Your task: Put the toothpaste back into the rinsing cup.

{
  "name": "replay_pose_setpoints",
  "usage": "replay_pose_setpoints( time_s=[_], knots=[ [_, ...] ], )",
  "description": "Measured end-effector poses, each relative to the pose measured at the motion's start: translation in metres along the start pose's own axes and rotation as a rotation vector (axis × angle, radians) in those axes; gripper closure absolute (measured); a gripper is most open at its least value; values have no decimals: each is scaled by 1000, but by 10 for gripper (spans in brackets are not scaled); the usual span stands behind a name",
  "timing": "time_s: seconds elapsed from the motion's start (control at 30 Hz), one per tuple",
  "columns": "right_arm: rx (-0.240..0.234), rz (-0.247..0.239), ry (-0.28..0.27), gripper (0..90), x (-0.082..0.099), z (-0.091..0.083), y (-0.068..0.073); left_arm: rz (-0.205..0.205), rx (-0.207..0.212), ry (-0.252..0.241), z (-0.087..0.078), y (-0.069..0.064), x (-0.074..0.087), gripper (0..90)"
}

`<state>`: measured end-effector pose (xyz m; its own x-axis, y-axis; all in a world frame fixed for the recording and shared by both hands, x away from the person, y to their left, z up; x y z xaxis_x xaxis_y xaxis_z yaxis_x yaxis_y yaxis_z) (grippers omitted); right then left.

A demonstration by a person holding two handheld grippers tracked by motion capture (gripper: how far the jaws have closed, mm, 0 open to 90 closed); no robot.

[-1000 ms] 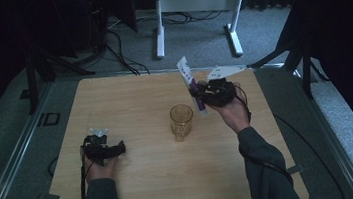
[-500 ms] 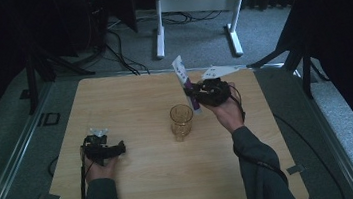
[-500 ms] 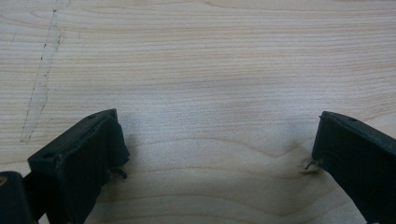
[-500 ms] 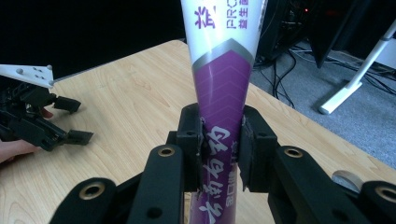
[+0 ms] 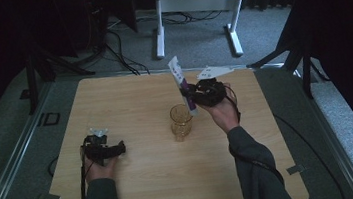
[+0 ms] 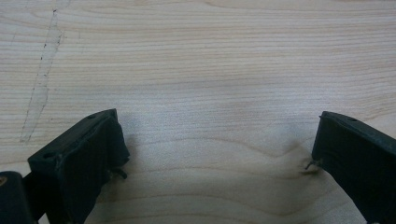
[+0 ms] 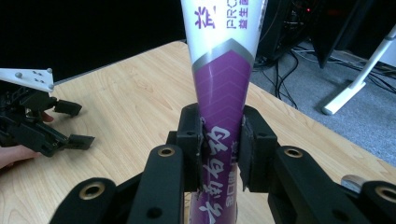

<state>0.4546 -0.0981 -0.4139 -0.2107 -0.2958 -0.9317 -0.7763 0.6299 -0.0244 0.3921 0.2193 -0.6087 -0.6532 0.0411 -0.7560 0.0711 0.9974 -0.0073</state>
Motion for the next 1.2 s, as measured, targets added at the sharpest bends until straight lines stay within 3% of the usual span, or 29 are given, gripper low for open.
replay_pose_setpoints(
  time_s=[0.6,1.2],
  knots=[
    [4,5,7,732,-1,14,7,0,0,-1,0,0,0,14],
    [19,1,37,730,13,27,7,0,0,-1,0,0,0,14]
  ],
)
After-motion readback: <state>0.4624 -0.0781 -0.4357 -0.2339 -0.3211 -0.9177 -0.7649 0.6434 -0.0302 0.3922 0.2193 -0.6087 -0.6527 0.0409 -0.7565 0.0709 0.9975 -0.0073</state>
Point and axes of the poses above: each handheld gripper's, and its own axes: z roughly forward along the jaws, x roughly out of its underside, y roughly to its left, the point moved 6 cm from there along z, roughly forward along the jaws, and after that the axes turned 6 degrees about -y, right-handed, at the moved point
